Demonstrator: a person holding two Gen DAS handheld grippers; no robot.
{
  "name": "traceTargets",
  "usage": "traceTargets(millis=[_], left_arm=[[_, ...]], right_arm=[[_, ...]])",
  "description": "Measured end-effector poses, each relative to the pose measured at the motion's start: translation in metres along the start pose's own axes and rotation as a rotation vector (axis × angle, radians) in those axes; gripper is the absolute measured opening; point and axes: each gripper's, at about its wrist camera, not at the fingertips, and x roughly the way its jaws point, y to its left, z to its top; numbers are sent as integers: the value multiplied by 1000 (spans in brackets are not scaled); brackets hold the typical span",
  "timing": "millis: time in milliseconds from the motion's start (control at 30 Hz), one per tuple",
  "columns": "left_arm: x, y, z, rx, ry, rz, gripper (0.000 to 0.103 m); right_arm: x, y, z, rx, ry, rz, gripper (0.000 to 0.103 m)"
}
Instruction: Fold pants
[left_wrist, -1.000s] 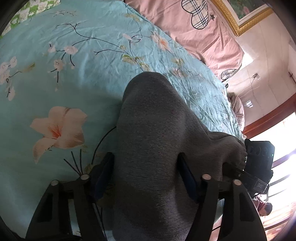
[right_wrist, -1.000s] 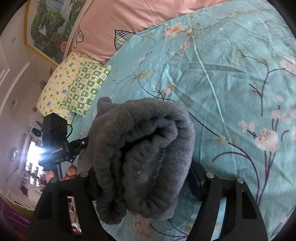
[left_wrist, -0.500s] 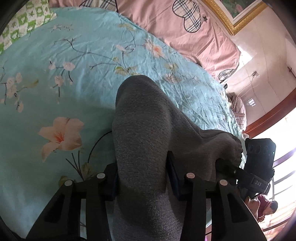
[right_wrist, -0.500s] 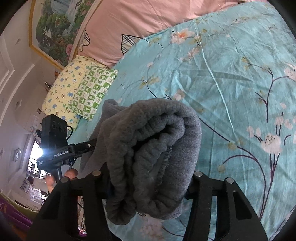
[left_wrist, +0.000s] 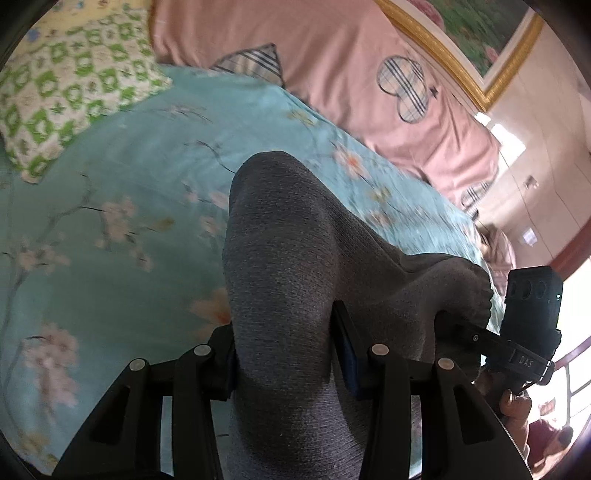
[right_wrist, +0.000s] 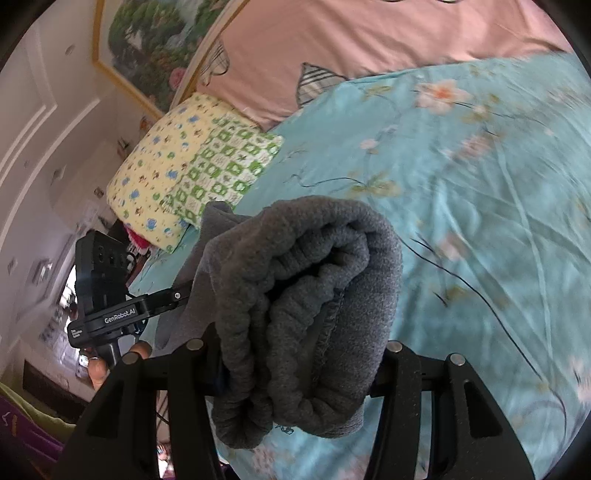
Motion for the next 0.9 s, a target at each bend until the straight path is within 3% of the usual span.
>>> traceTargets(millis=[433,900], left_arm=[[-21,48,33,-68,-101,196,44],[-8,66,51,-100,-133,271,44]], right_arm=[[75,34,49,-128,66,71,54],[131,37,95,-209,133,89,54]])
